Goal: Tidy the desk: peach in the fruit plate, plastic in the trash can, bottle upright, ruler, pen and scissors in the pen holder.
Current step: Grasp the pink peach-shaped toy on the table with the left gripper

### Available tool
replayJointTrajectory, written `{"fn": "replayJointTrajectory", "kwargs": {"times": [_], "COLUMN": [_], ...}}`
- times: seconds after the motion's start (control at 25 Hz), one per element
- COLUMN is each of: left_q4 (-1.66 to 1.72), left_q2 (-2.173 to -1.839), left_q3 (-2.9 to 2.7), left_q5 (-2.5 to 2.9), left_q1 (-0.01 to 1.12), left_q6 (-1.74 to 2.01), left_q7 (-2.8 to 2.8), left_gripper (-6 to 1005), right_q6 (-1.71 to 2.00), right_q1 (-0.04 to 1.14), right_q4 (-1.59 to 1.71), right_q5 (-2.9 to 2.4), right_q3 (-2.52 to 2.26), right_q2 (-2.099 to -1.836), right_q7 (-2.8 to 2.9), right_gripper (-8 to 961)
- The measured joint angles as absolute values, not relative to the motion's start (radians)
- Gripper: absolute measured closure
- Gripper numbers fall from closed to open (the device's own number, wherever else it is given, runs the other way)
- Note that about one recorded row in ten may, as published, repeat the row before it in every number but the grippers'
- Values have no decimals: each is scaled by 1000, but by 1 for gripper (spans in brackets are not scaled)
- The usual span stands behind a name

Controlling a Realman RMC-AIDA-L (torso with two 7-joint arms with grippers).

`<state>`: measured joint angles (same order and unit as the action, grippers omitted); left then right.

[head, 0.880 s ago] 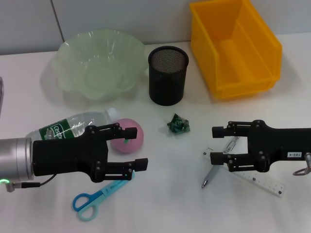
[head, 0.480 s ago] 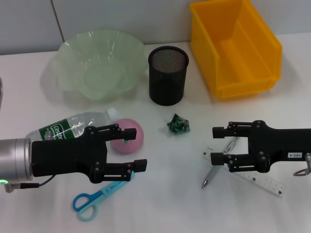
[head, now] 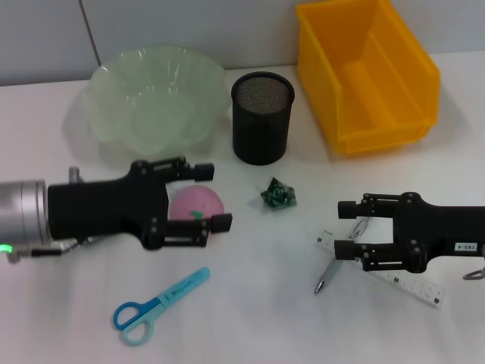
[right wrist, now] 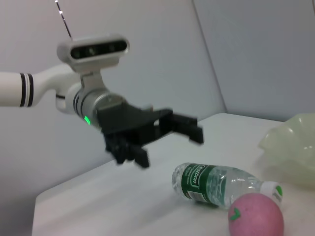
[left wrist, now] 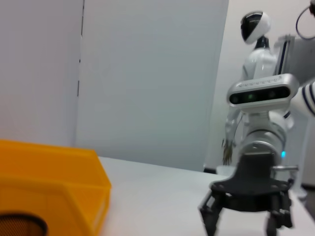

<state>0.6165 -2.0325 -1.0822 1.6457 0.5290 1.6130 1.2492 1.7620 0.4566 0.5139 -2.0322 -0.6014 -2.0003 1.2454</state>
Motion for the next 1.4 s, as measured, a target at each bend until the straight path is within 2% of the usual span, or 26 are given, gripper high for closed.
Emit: {"fn": "replayJointTrajectory", "kwargs": {"times": [0.16, 0.4, 0.6, 1.0, 1.4], "left_q4": [758, 907, 956, 991, 984], "left_q2": [-2040, -2069, -2070, -2077, -2077], "left_q3": [-1090, -1115, -1207, -1525, -1561], "left_q5": [1715, 2002, 2112, 2293, 2353], "left_q1": [573, 689, 736, 745, 747], "left_q6": [1559, 1475, 1428, 1180, 1152], "left_q7": [1304, 1478, 1590, 1734, 1779], "left_gripper": [190, 194, 197, 204, 211], "right_q6": [1751, 1733, 1726, 1719, 1716], "right_q1": [447, 438, 437, 433, 433], "right_q4": [514, 514, 514, 514, 514], "right_q5": [-2032, -2030, -2029, -2029, -2029], "right_q3": [-600, -593, -586, -571, -571], "right_q2": [-2000, -2000, -2000, -2000, -1999], "right_q7": [1247, 1250, 1250, 1248, 1247], "right_gripper": [211, 212, 212, 212, 213]}}
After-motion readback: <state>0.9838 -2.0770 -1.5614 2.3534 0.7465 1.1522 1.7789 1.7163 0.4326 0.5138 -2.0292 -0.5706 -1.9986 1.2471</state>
